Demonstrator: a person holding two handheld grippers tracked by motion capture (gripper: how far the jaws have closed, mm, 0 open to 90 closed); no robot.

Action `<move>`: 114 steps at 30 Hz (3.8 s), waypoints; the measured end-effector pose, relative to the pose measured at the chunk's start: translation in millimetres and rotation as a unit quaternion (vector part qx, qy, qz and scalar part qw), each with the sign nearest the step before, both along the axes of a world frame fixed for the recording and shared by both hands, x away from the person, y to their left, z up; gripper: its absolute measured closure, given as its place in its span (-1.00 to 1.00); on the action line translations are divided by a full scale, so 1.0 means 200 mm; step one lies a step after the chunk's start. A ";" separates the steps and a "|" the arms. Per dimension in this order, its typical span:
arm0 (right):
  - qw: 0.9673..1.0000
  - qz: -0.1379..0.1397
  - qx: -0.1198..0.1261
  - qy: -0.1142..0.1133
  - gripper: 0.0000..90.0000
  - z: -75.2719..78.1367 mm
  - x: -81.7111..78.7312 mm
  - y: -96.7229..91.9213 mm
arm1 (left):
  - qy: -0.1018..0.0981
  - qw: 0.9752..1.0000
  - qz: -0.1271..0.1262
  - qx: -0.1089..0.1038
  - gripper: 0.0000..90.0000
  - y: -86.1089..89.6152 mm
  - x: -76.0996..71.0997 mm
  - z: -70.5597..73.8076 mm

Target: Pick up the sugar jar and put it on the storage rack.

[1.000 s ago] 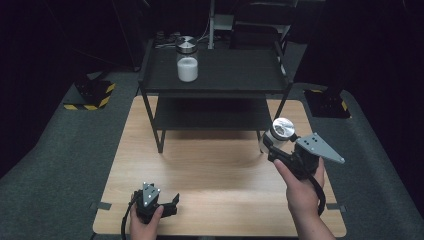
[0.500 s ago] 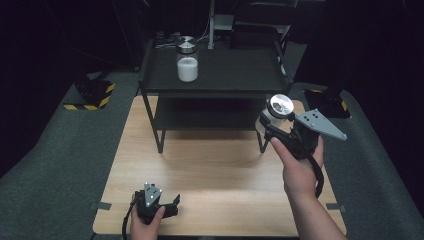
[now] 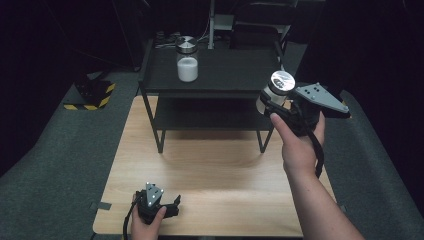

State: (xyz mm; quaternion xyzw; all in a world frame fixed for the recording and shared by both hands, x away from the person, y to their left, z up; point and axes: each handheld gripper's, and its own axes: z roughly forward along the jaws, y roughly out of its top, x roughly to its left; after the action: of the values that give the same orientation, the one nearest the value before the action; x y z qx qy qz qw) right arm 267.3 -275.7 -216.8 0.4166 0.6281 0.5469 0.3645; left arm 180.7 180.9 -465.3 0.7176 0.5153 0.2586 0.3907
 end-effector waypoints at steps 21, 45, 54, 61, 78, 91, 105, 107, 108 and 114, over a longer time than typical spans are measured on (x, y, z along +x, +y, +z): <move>1.000 -0.014 -0.024 -0.004 -0.31 0.12 0.26 0.16 | -0.002 1.000 0.000 -0.009 -0.98 0.02 0.00 -0.01; 1.000 -0.009 -0.027 0.000 -0.31 0.06 0.54 0.23 | -0.001 1.000 -0.001 -0.010 -0.98 0.03 0.01 -0.01; 1.000 -0.009 -0.007 -0.005 -0.32 0.02 0.55 0.22 | -0.001 1.000 -0.002 -0.007 -0.98 0.02 0.00 0.00; 1.000 -0.012 -0.006 -0.006 -0.32 0.01 0.55 0.23 | -0.001 1.000 -0.003 -0.007 -0.98 0.02 0.01 0.00; 1.000 0.004 0.023 -0.020 -0.99 -0.04 0.56 0.18 | 0.001 1.000 -0.003 -0.010 -0.98 0.03 0.01 0.00; 0.997 0.033 0.025 -0.062 -0.99 -0.09 0.47 0.12 | 0.001 1.000 -0.003 -0.008 -0.98 0.02 0.01 0.00; 0.995 0.049 0.023 -0.085 -0.99 -0.16 0.32 0.03 | 0.000 1.000 -0.004 -0.006 -0.98 0.02 0.01 0.00; 0.995 0.054 0.025 -0.086 -0.99 -0.17 0.30 0.01 | 0.001 1.000 -0.005 -0.005 -0.98 0.02 0.01 0.00; 0.994 0.055 0.025 -0.088 -0.99 -0.18 0.29 0.01 | 0.002 1.000 -0.005 -0.005 -0.98 0.02 0.01 0.00; 0.993 0.063 0.023 -0.094 -0.99 -0.23 0.23 -0.02 | -0.001 1.000 -0.005 -0.005 -0.98 0.02 0.01 0.00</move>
State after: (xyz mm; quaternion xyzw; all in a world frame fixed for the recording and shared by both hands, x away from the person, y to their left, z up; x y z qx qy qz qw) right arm 313.7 -280.6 -262.3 0.3317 0.6031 0.6198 0.3770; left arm 181.9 184.9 -465.9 0.7180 0.5127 0.2546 0.3960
